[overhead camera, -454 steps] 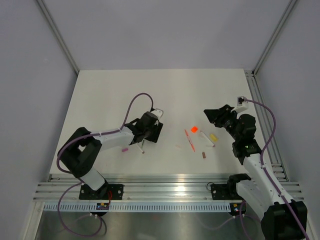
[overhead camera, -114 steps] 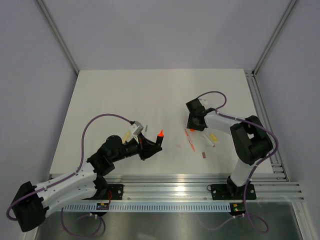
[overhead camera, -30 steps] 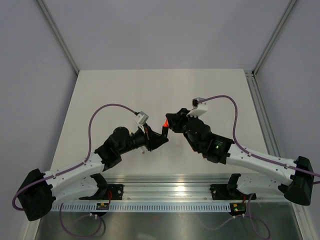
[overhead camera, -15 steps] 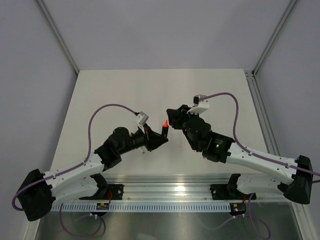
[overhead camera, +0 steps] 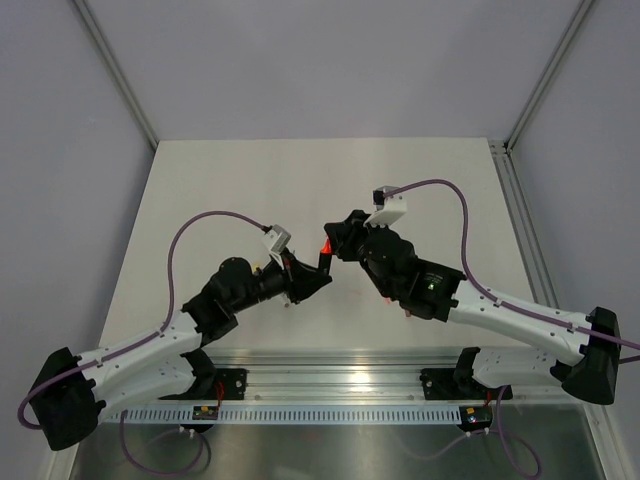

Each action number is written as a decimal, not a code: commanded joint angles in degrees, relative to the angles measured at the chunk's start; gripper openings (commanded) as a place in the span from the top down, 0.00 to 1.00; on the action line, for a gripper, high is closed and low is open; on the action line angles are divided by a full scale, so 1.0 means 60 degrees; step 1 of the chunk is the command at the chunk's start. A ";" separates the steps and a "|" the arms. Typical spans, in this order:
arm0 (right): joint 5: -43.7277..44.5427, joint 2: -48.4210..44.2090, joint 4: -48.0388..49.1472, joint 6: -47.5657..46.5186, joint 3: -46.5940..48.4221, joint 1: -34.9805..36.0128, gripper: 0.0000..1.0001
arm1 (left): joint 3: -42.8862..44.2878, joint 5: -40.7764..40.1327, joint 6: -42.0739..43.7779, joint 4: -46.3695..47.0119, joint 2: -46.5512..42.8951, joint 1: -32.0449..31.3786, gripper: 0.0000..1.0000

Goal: Insert the pens into the pen caps
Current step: Insert the pen cap onto the pen.

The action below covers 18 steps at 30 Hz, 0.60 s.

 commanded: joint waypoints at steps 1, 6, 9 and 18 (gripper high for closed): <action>-0.0378 -0.0056 -0.0008 0.0194 -0.0115 0.0097 0.86 | 0.0017 -0.0447 0.0370 0.0292 -0.0253 -0.0030 1.00; -0.0584 -0.0114 -0.0199 0.0238 -0.0173 0.0141 0.86 | 0.0061 -0.0505 0.0429 0.0218 -0.0165 -0.0030 1.00; -0.0628 -0.0203 -0.0111 0.0253 -0.0247 0.0244 0.86 | 0.0090 -0.0491 0.0458 0.0218 -0.0107 -0.0030 1.00; -0.0525 -0.0158 -0.0199 0.0223 -0.0466 0.0448 0.86 | 0.0061 -0.0608 0.0472 0.0233 -0.0092 -0.0030 1.00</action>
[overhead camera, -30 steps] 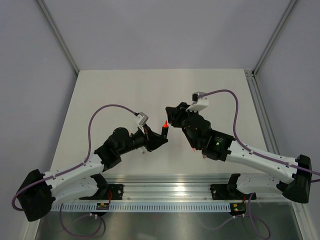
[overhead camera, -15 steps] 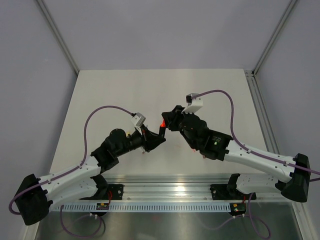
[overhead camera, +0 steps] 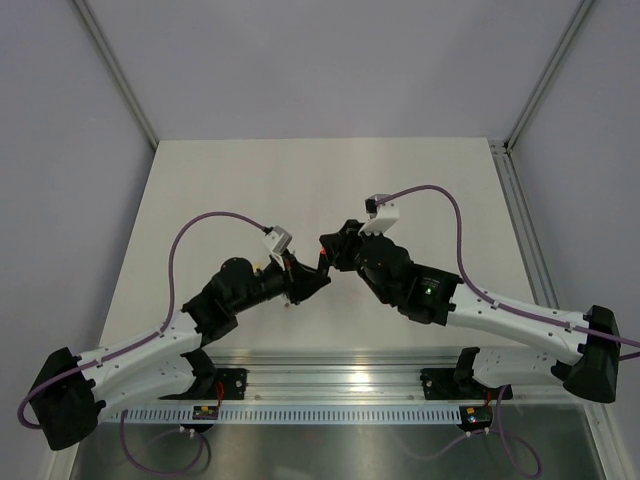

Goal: Insert the pens into the pen caps
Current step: Insert the pen cap onto the pen.

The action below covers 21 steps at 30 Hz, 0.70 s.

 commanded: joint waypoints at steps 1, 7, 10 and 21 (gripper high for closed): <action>0.0003 -0.0184 0.0031 0.0077 -0.0219 0.0216 0.86 | 0.0061 -0.0345 0.0258 0.0583 0.0010 -0.0030 1.00; 0.0018 -0.0345 0.0207 0.0224 -0.0629 0.0406 0.86 | 0.0032 -0.0331 0.0214 0.0626 -0.0092 -0.0030 1.00; 0.0163 -0.0389 0.0586 0.0238 -0.0907 0.0640 0.86 | -0.0012 -0.0316 0.0112 0.0743 -0.0136 -0.0030 1.00; 0.0048 -0.0829 0.1658 0.0180 -0.1611 0.1007 0.89 | 0.0047 0.0197 -0.0460 0.1184 -0.0633 -0.0030 1.00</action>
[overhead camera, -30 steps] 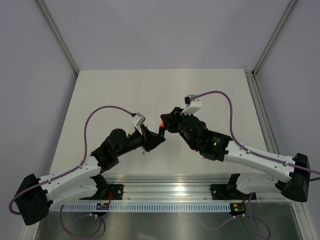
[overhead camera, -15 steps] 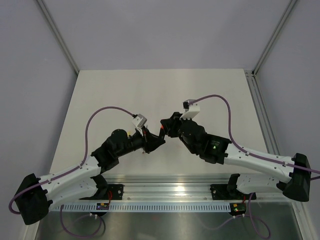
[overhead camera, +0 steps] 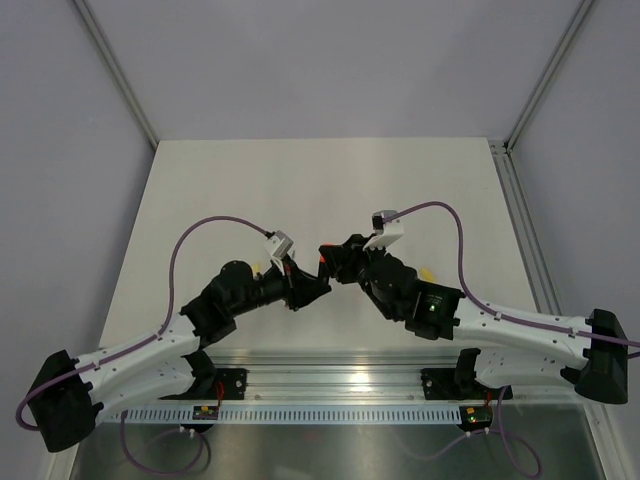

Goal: Insert the pens into the pen caps
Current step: Insert the pen cap onto the pen.

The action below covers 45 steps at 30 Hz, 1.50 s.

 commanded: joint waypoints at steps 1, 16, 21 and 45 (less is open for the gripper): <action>-0.0386 -0.0235 -0.0102 0.0107 -0.0125 0.0355 0.90 | 0.0229 -0.0248 -0.0151 0.1355 -0.0540 0.0054 1.00; -0.0914 -0.0045 -0.2987 0.0457 0.0945 0.0707 0.98 | 0.0566 -0.0482 -0.0107 0.0182 -0.0892 0.0039 1.00; -0.0915 0.0219 -0.3662 0.0722 0.1325 0.0852 1.00 | 0.0799 -0.0878 -0.0004 0.0255 -0.0629 0.0025 1.00; -0.1851 0.0219 -0.5113 0.1571 0.1106 0.1000 1.00 | 0.1678 -0.1200 0.0450 0.0387 -0.0115 -0.0078 1.00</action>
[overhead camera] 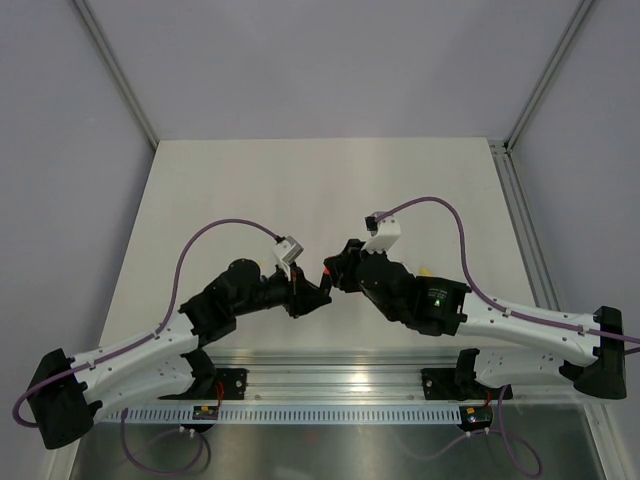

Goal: Insert the pens into the pen caps
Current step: Insert the pen cap onto the pen.

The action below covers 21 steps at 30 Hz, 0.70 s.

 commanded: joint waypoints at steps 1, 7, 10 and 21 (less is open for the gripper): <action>-0.1855 -0.0003 -0.1248 0.0522 -0.0493 0.0530 1.00 | 0.1176 -0.1546 0.0111 0.2074 -0.0024 0.0228 1.00; -0.2265 -0.0252 -0.0911 0.0962 -0.1195 0.0602 1.00 | 0.1542 -0.1620 0.0228 0.2161 0.0078 0.0214 1.00; -0.2338 -0.0369 -0.0663 0.1182 -0.1576 0.0749 1.00 | 0.1733 -0.1532 0.0199 0.2322 0.0181 0.0228 1.00; -0.3275 -0.0633 0.0260 0.1461 -0.2383 0.0852 1.00 | 0.2216 -0.0800 -0.0094 0.2616 0.0093 0.0228 1.00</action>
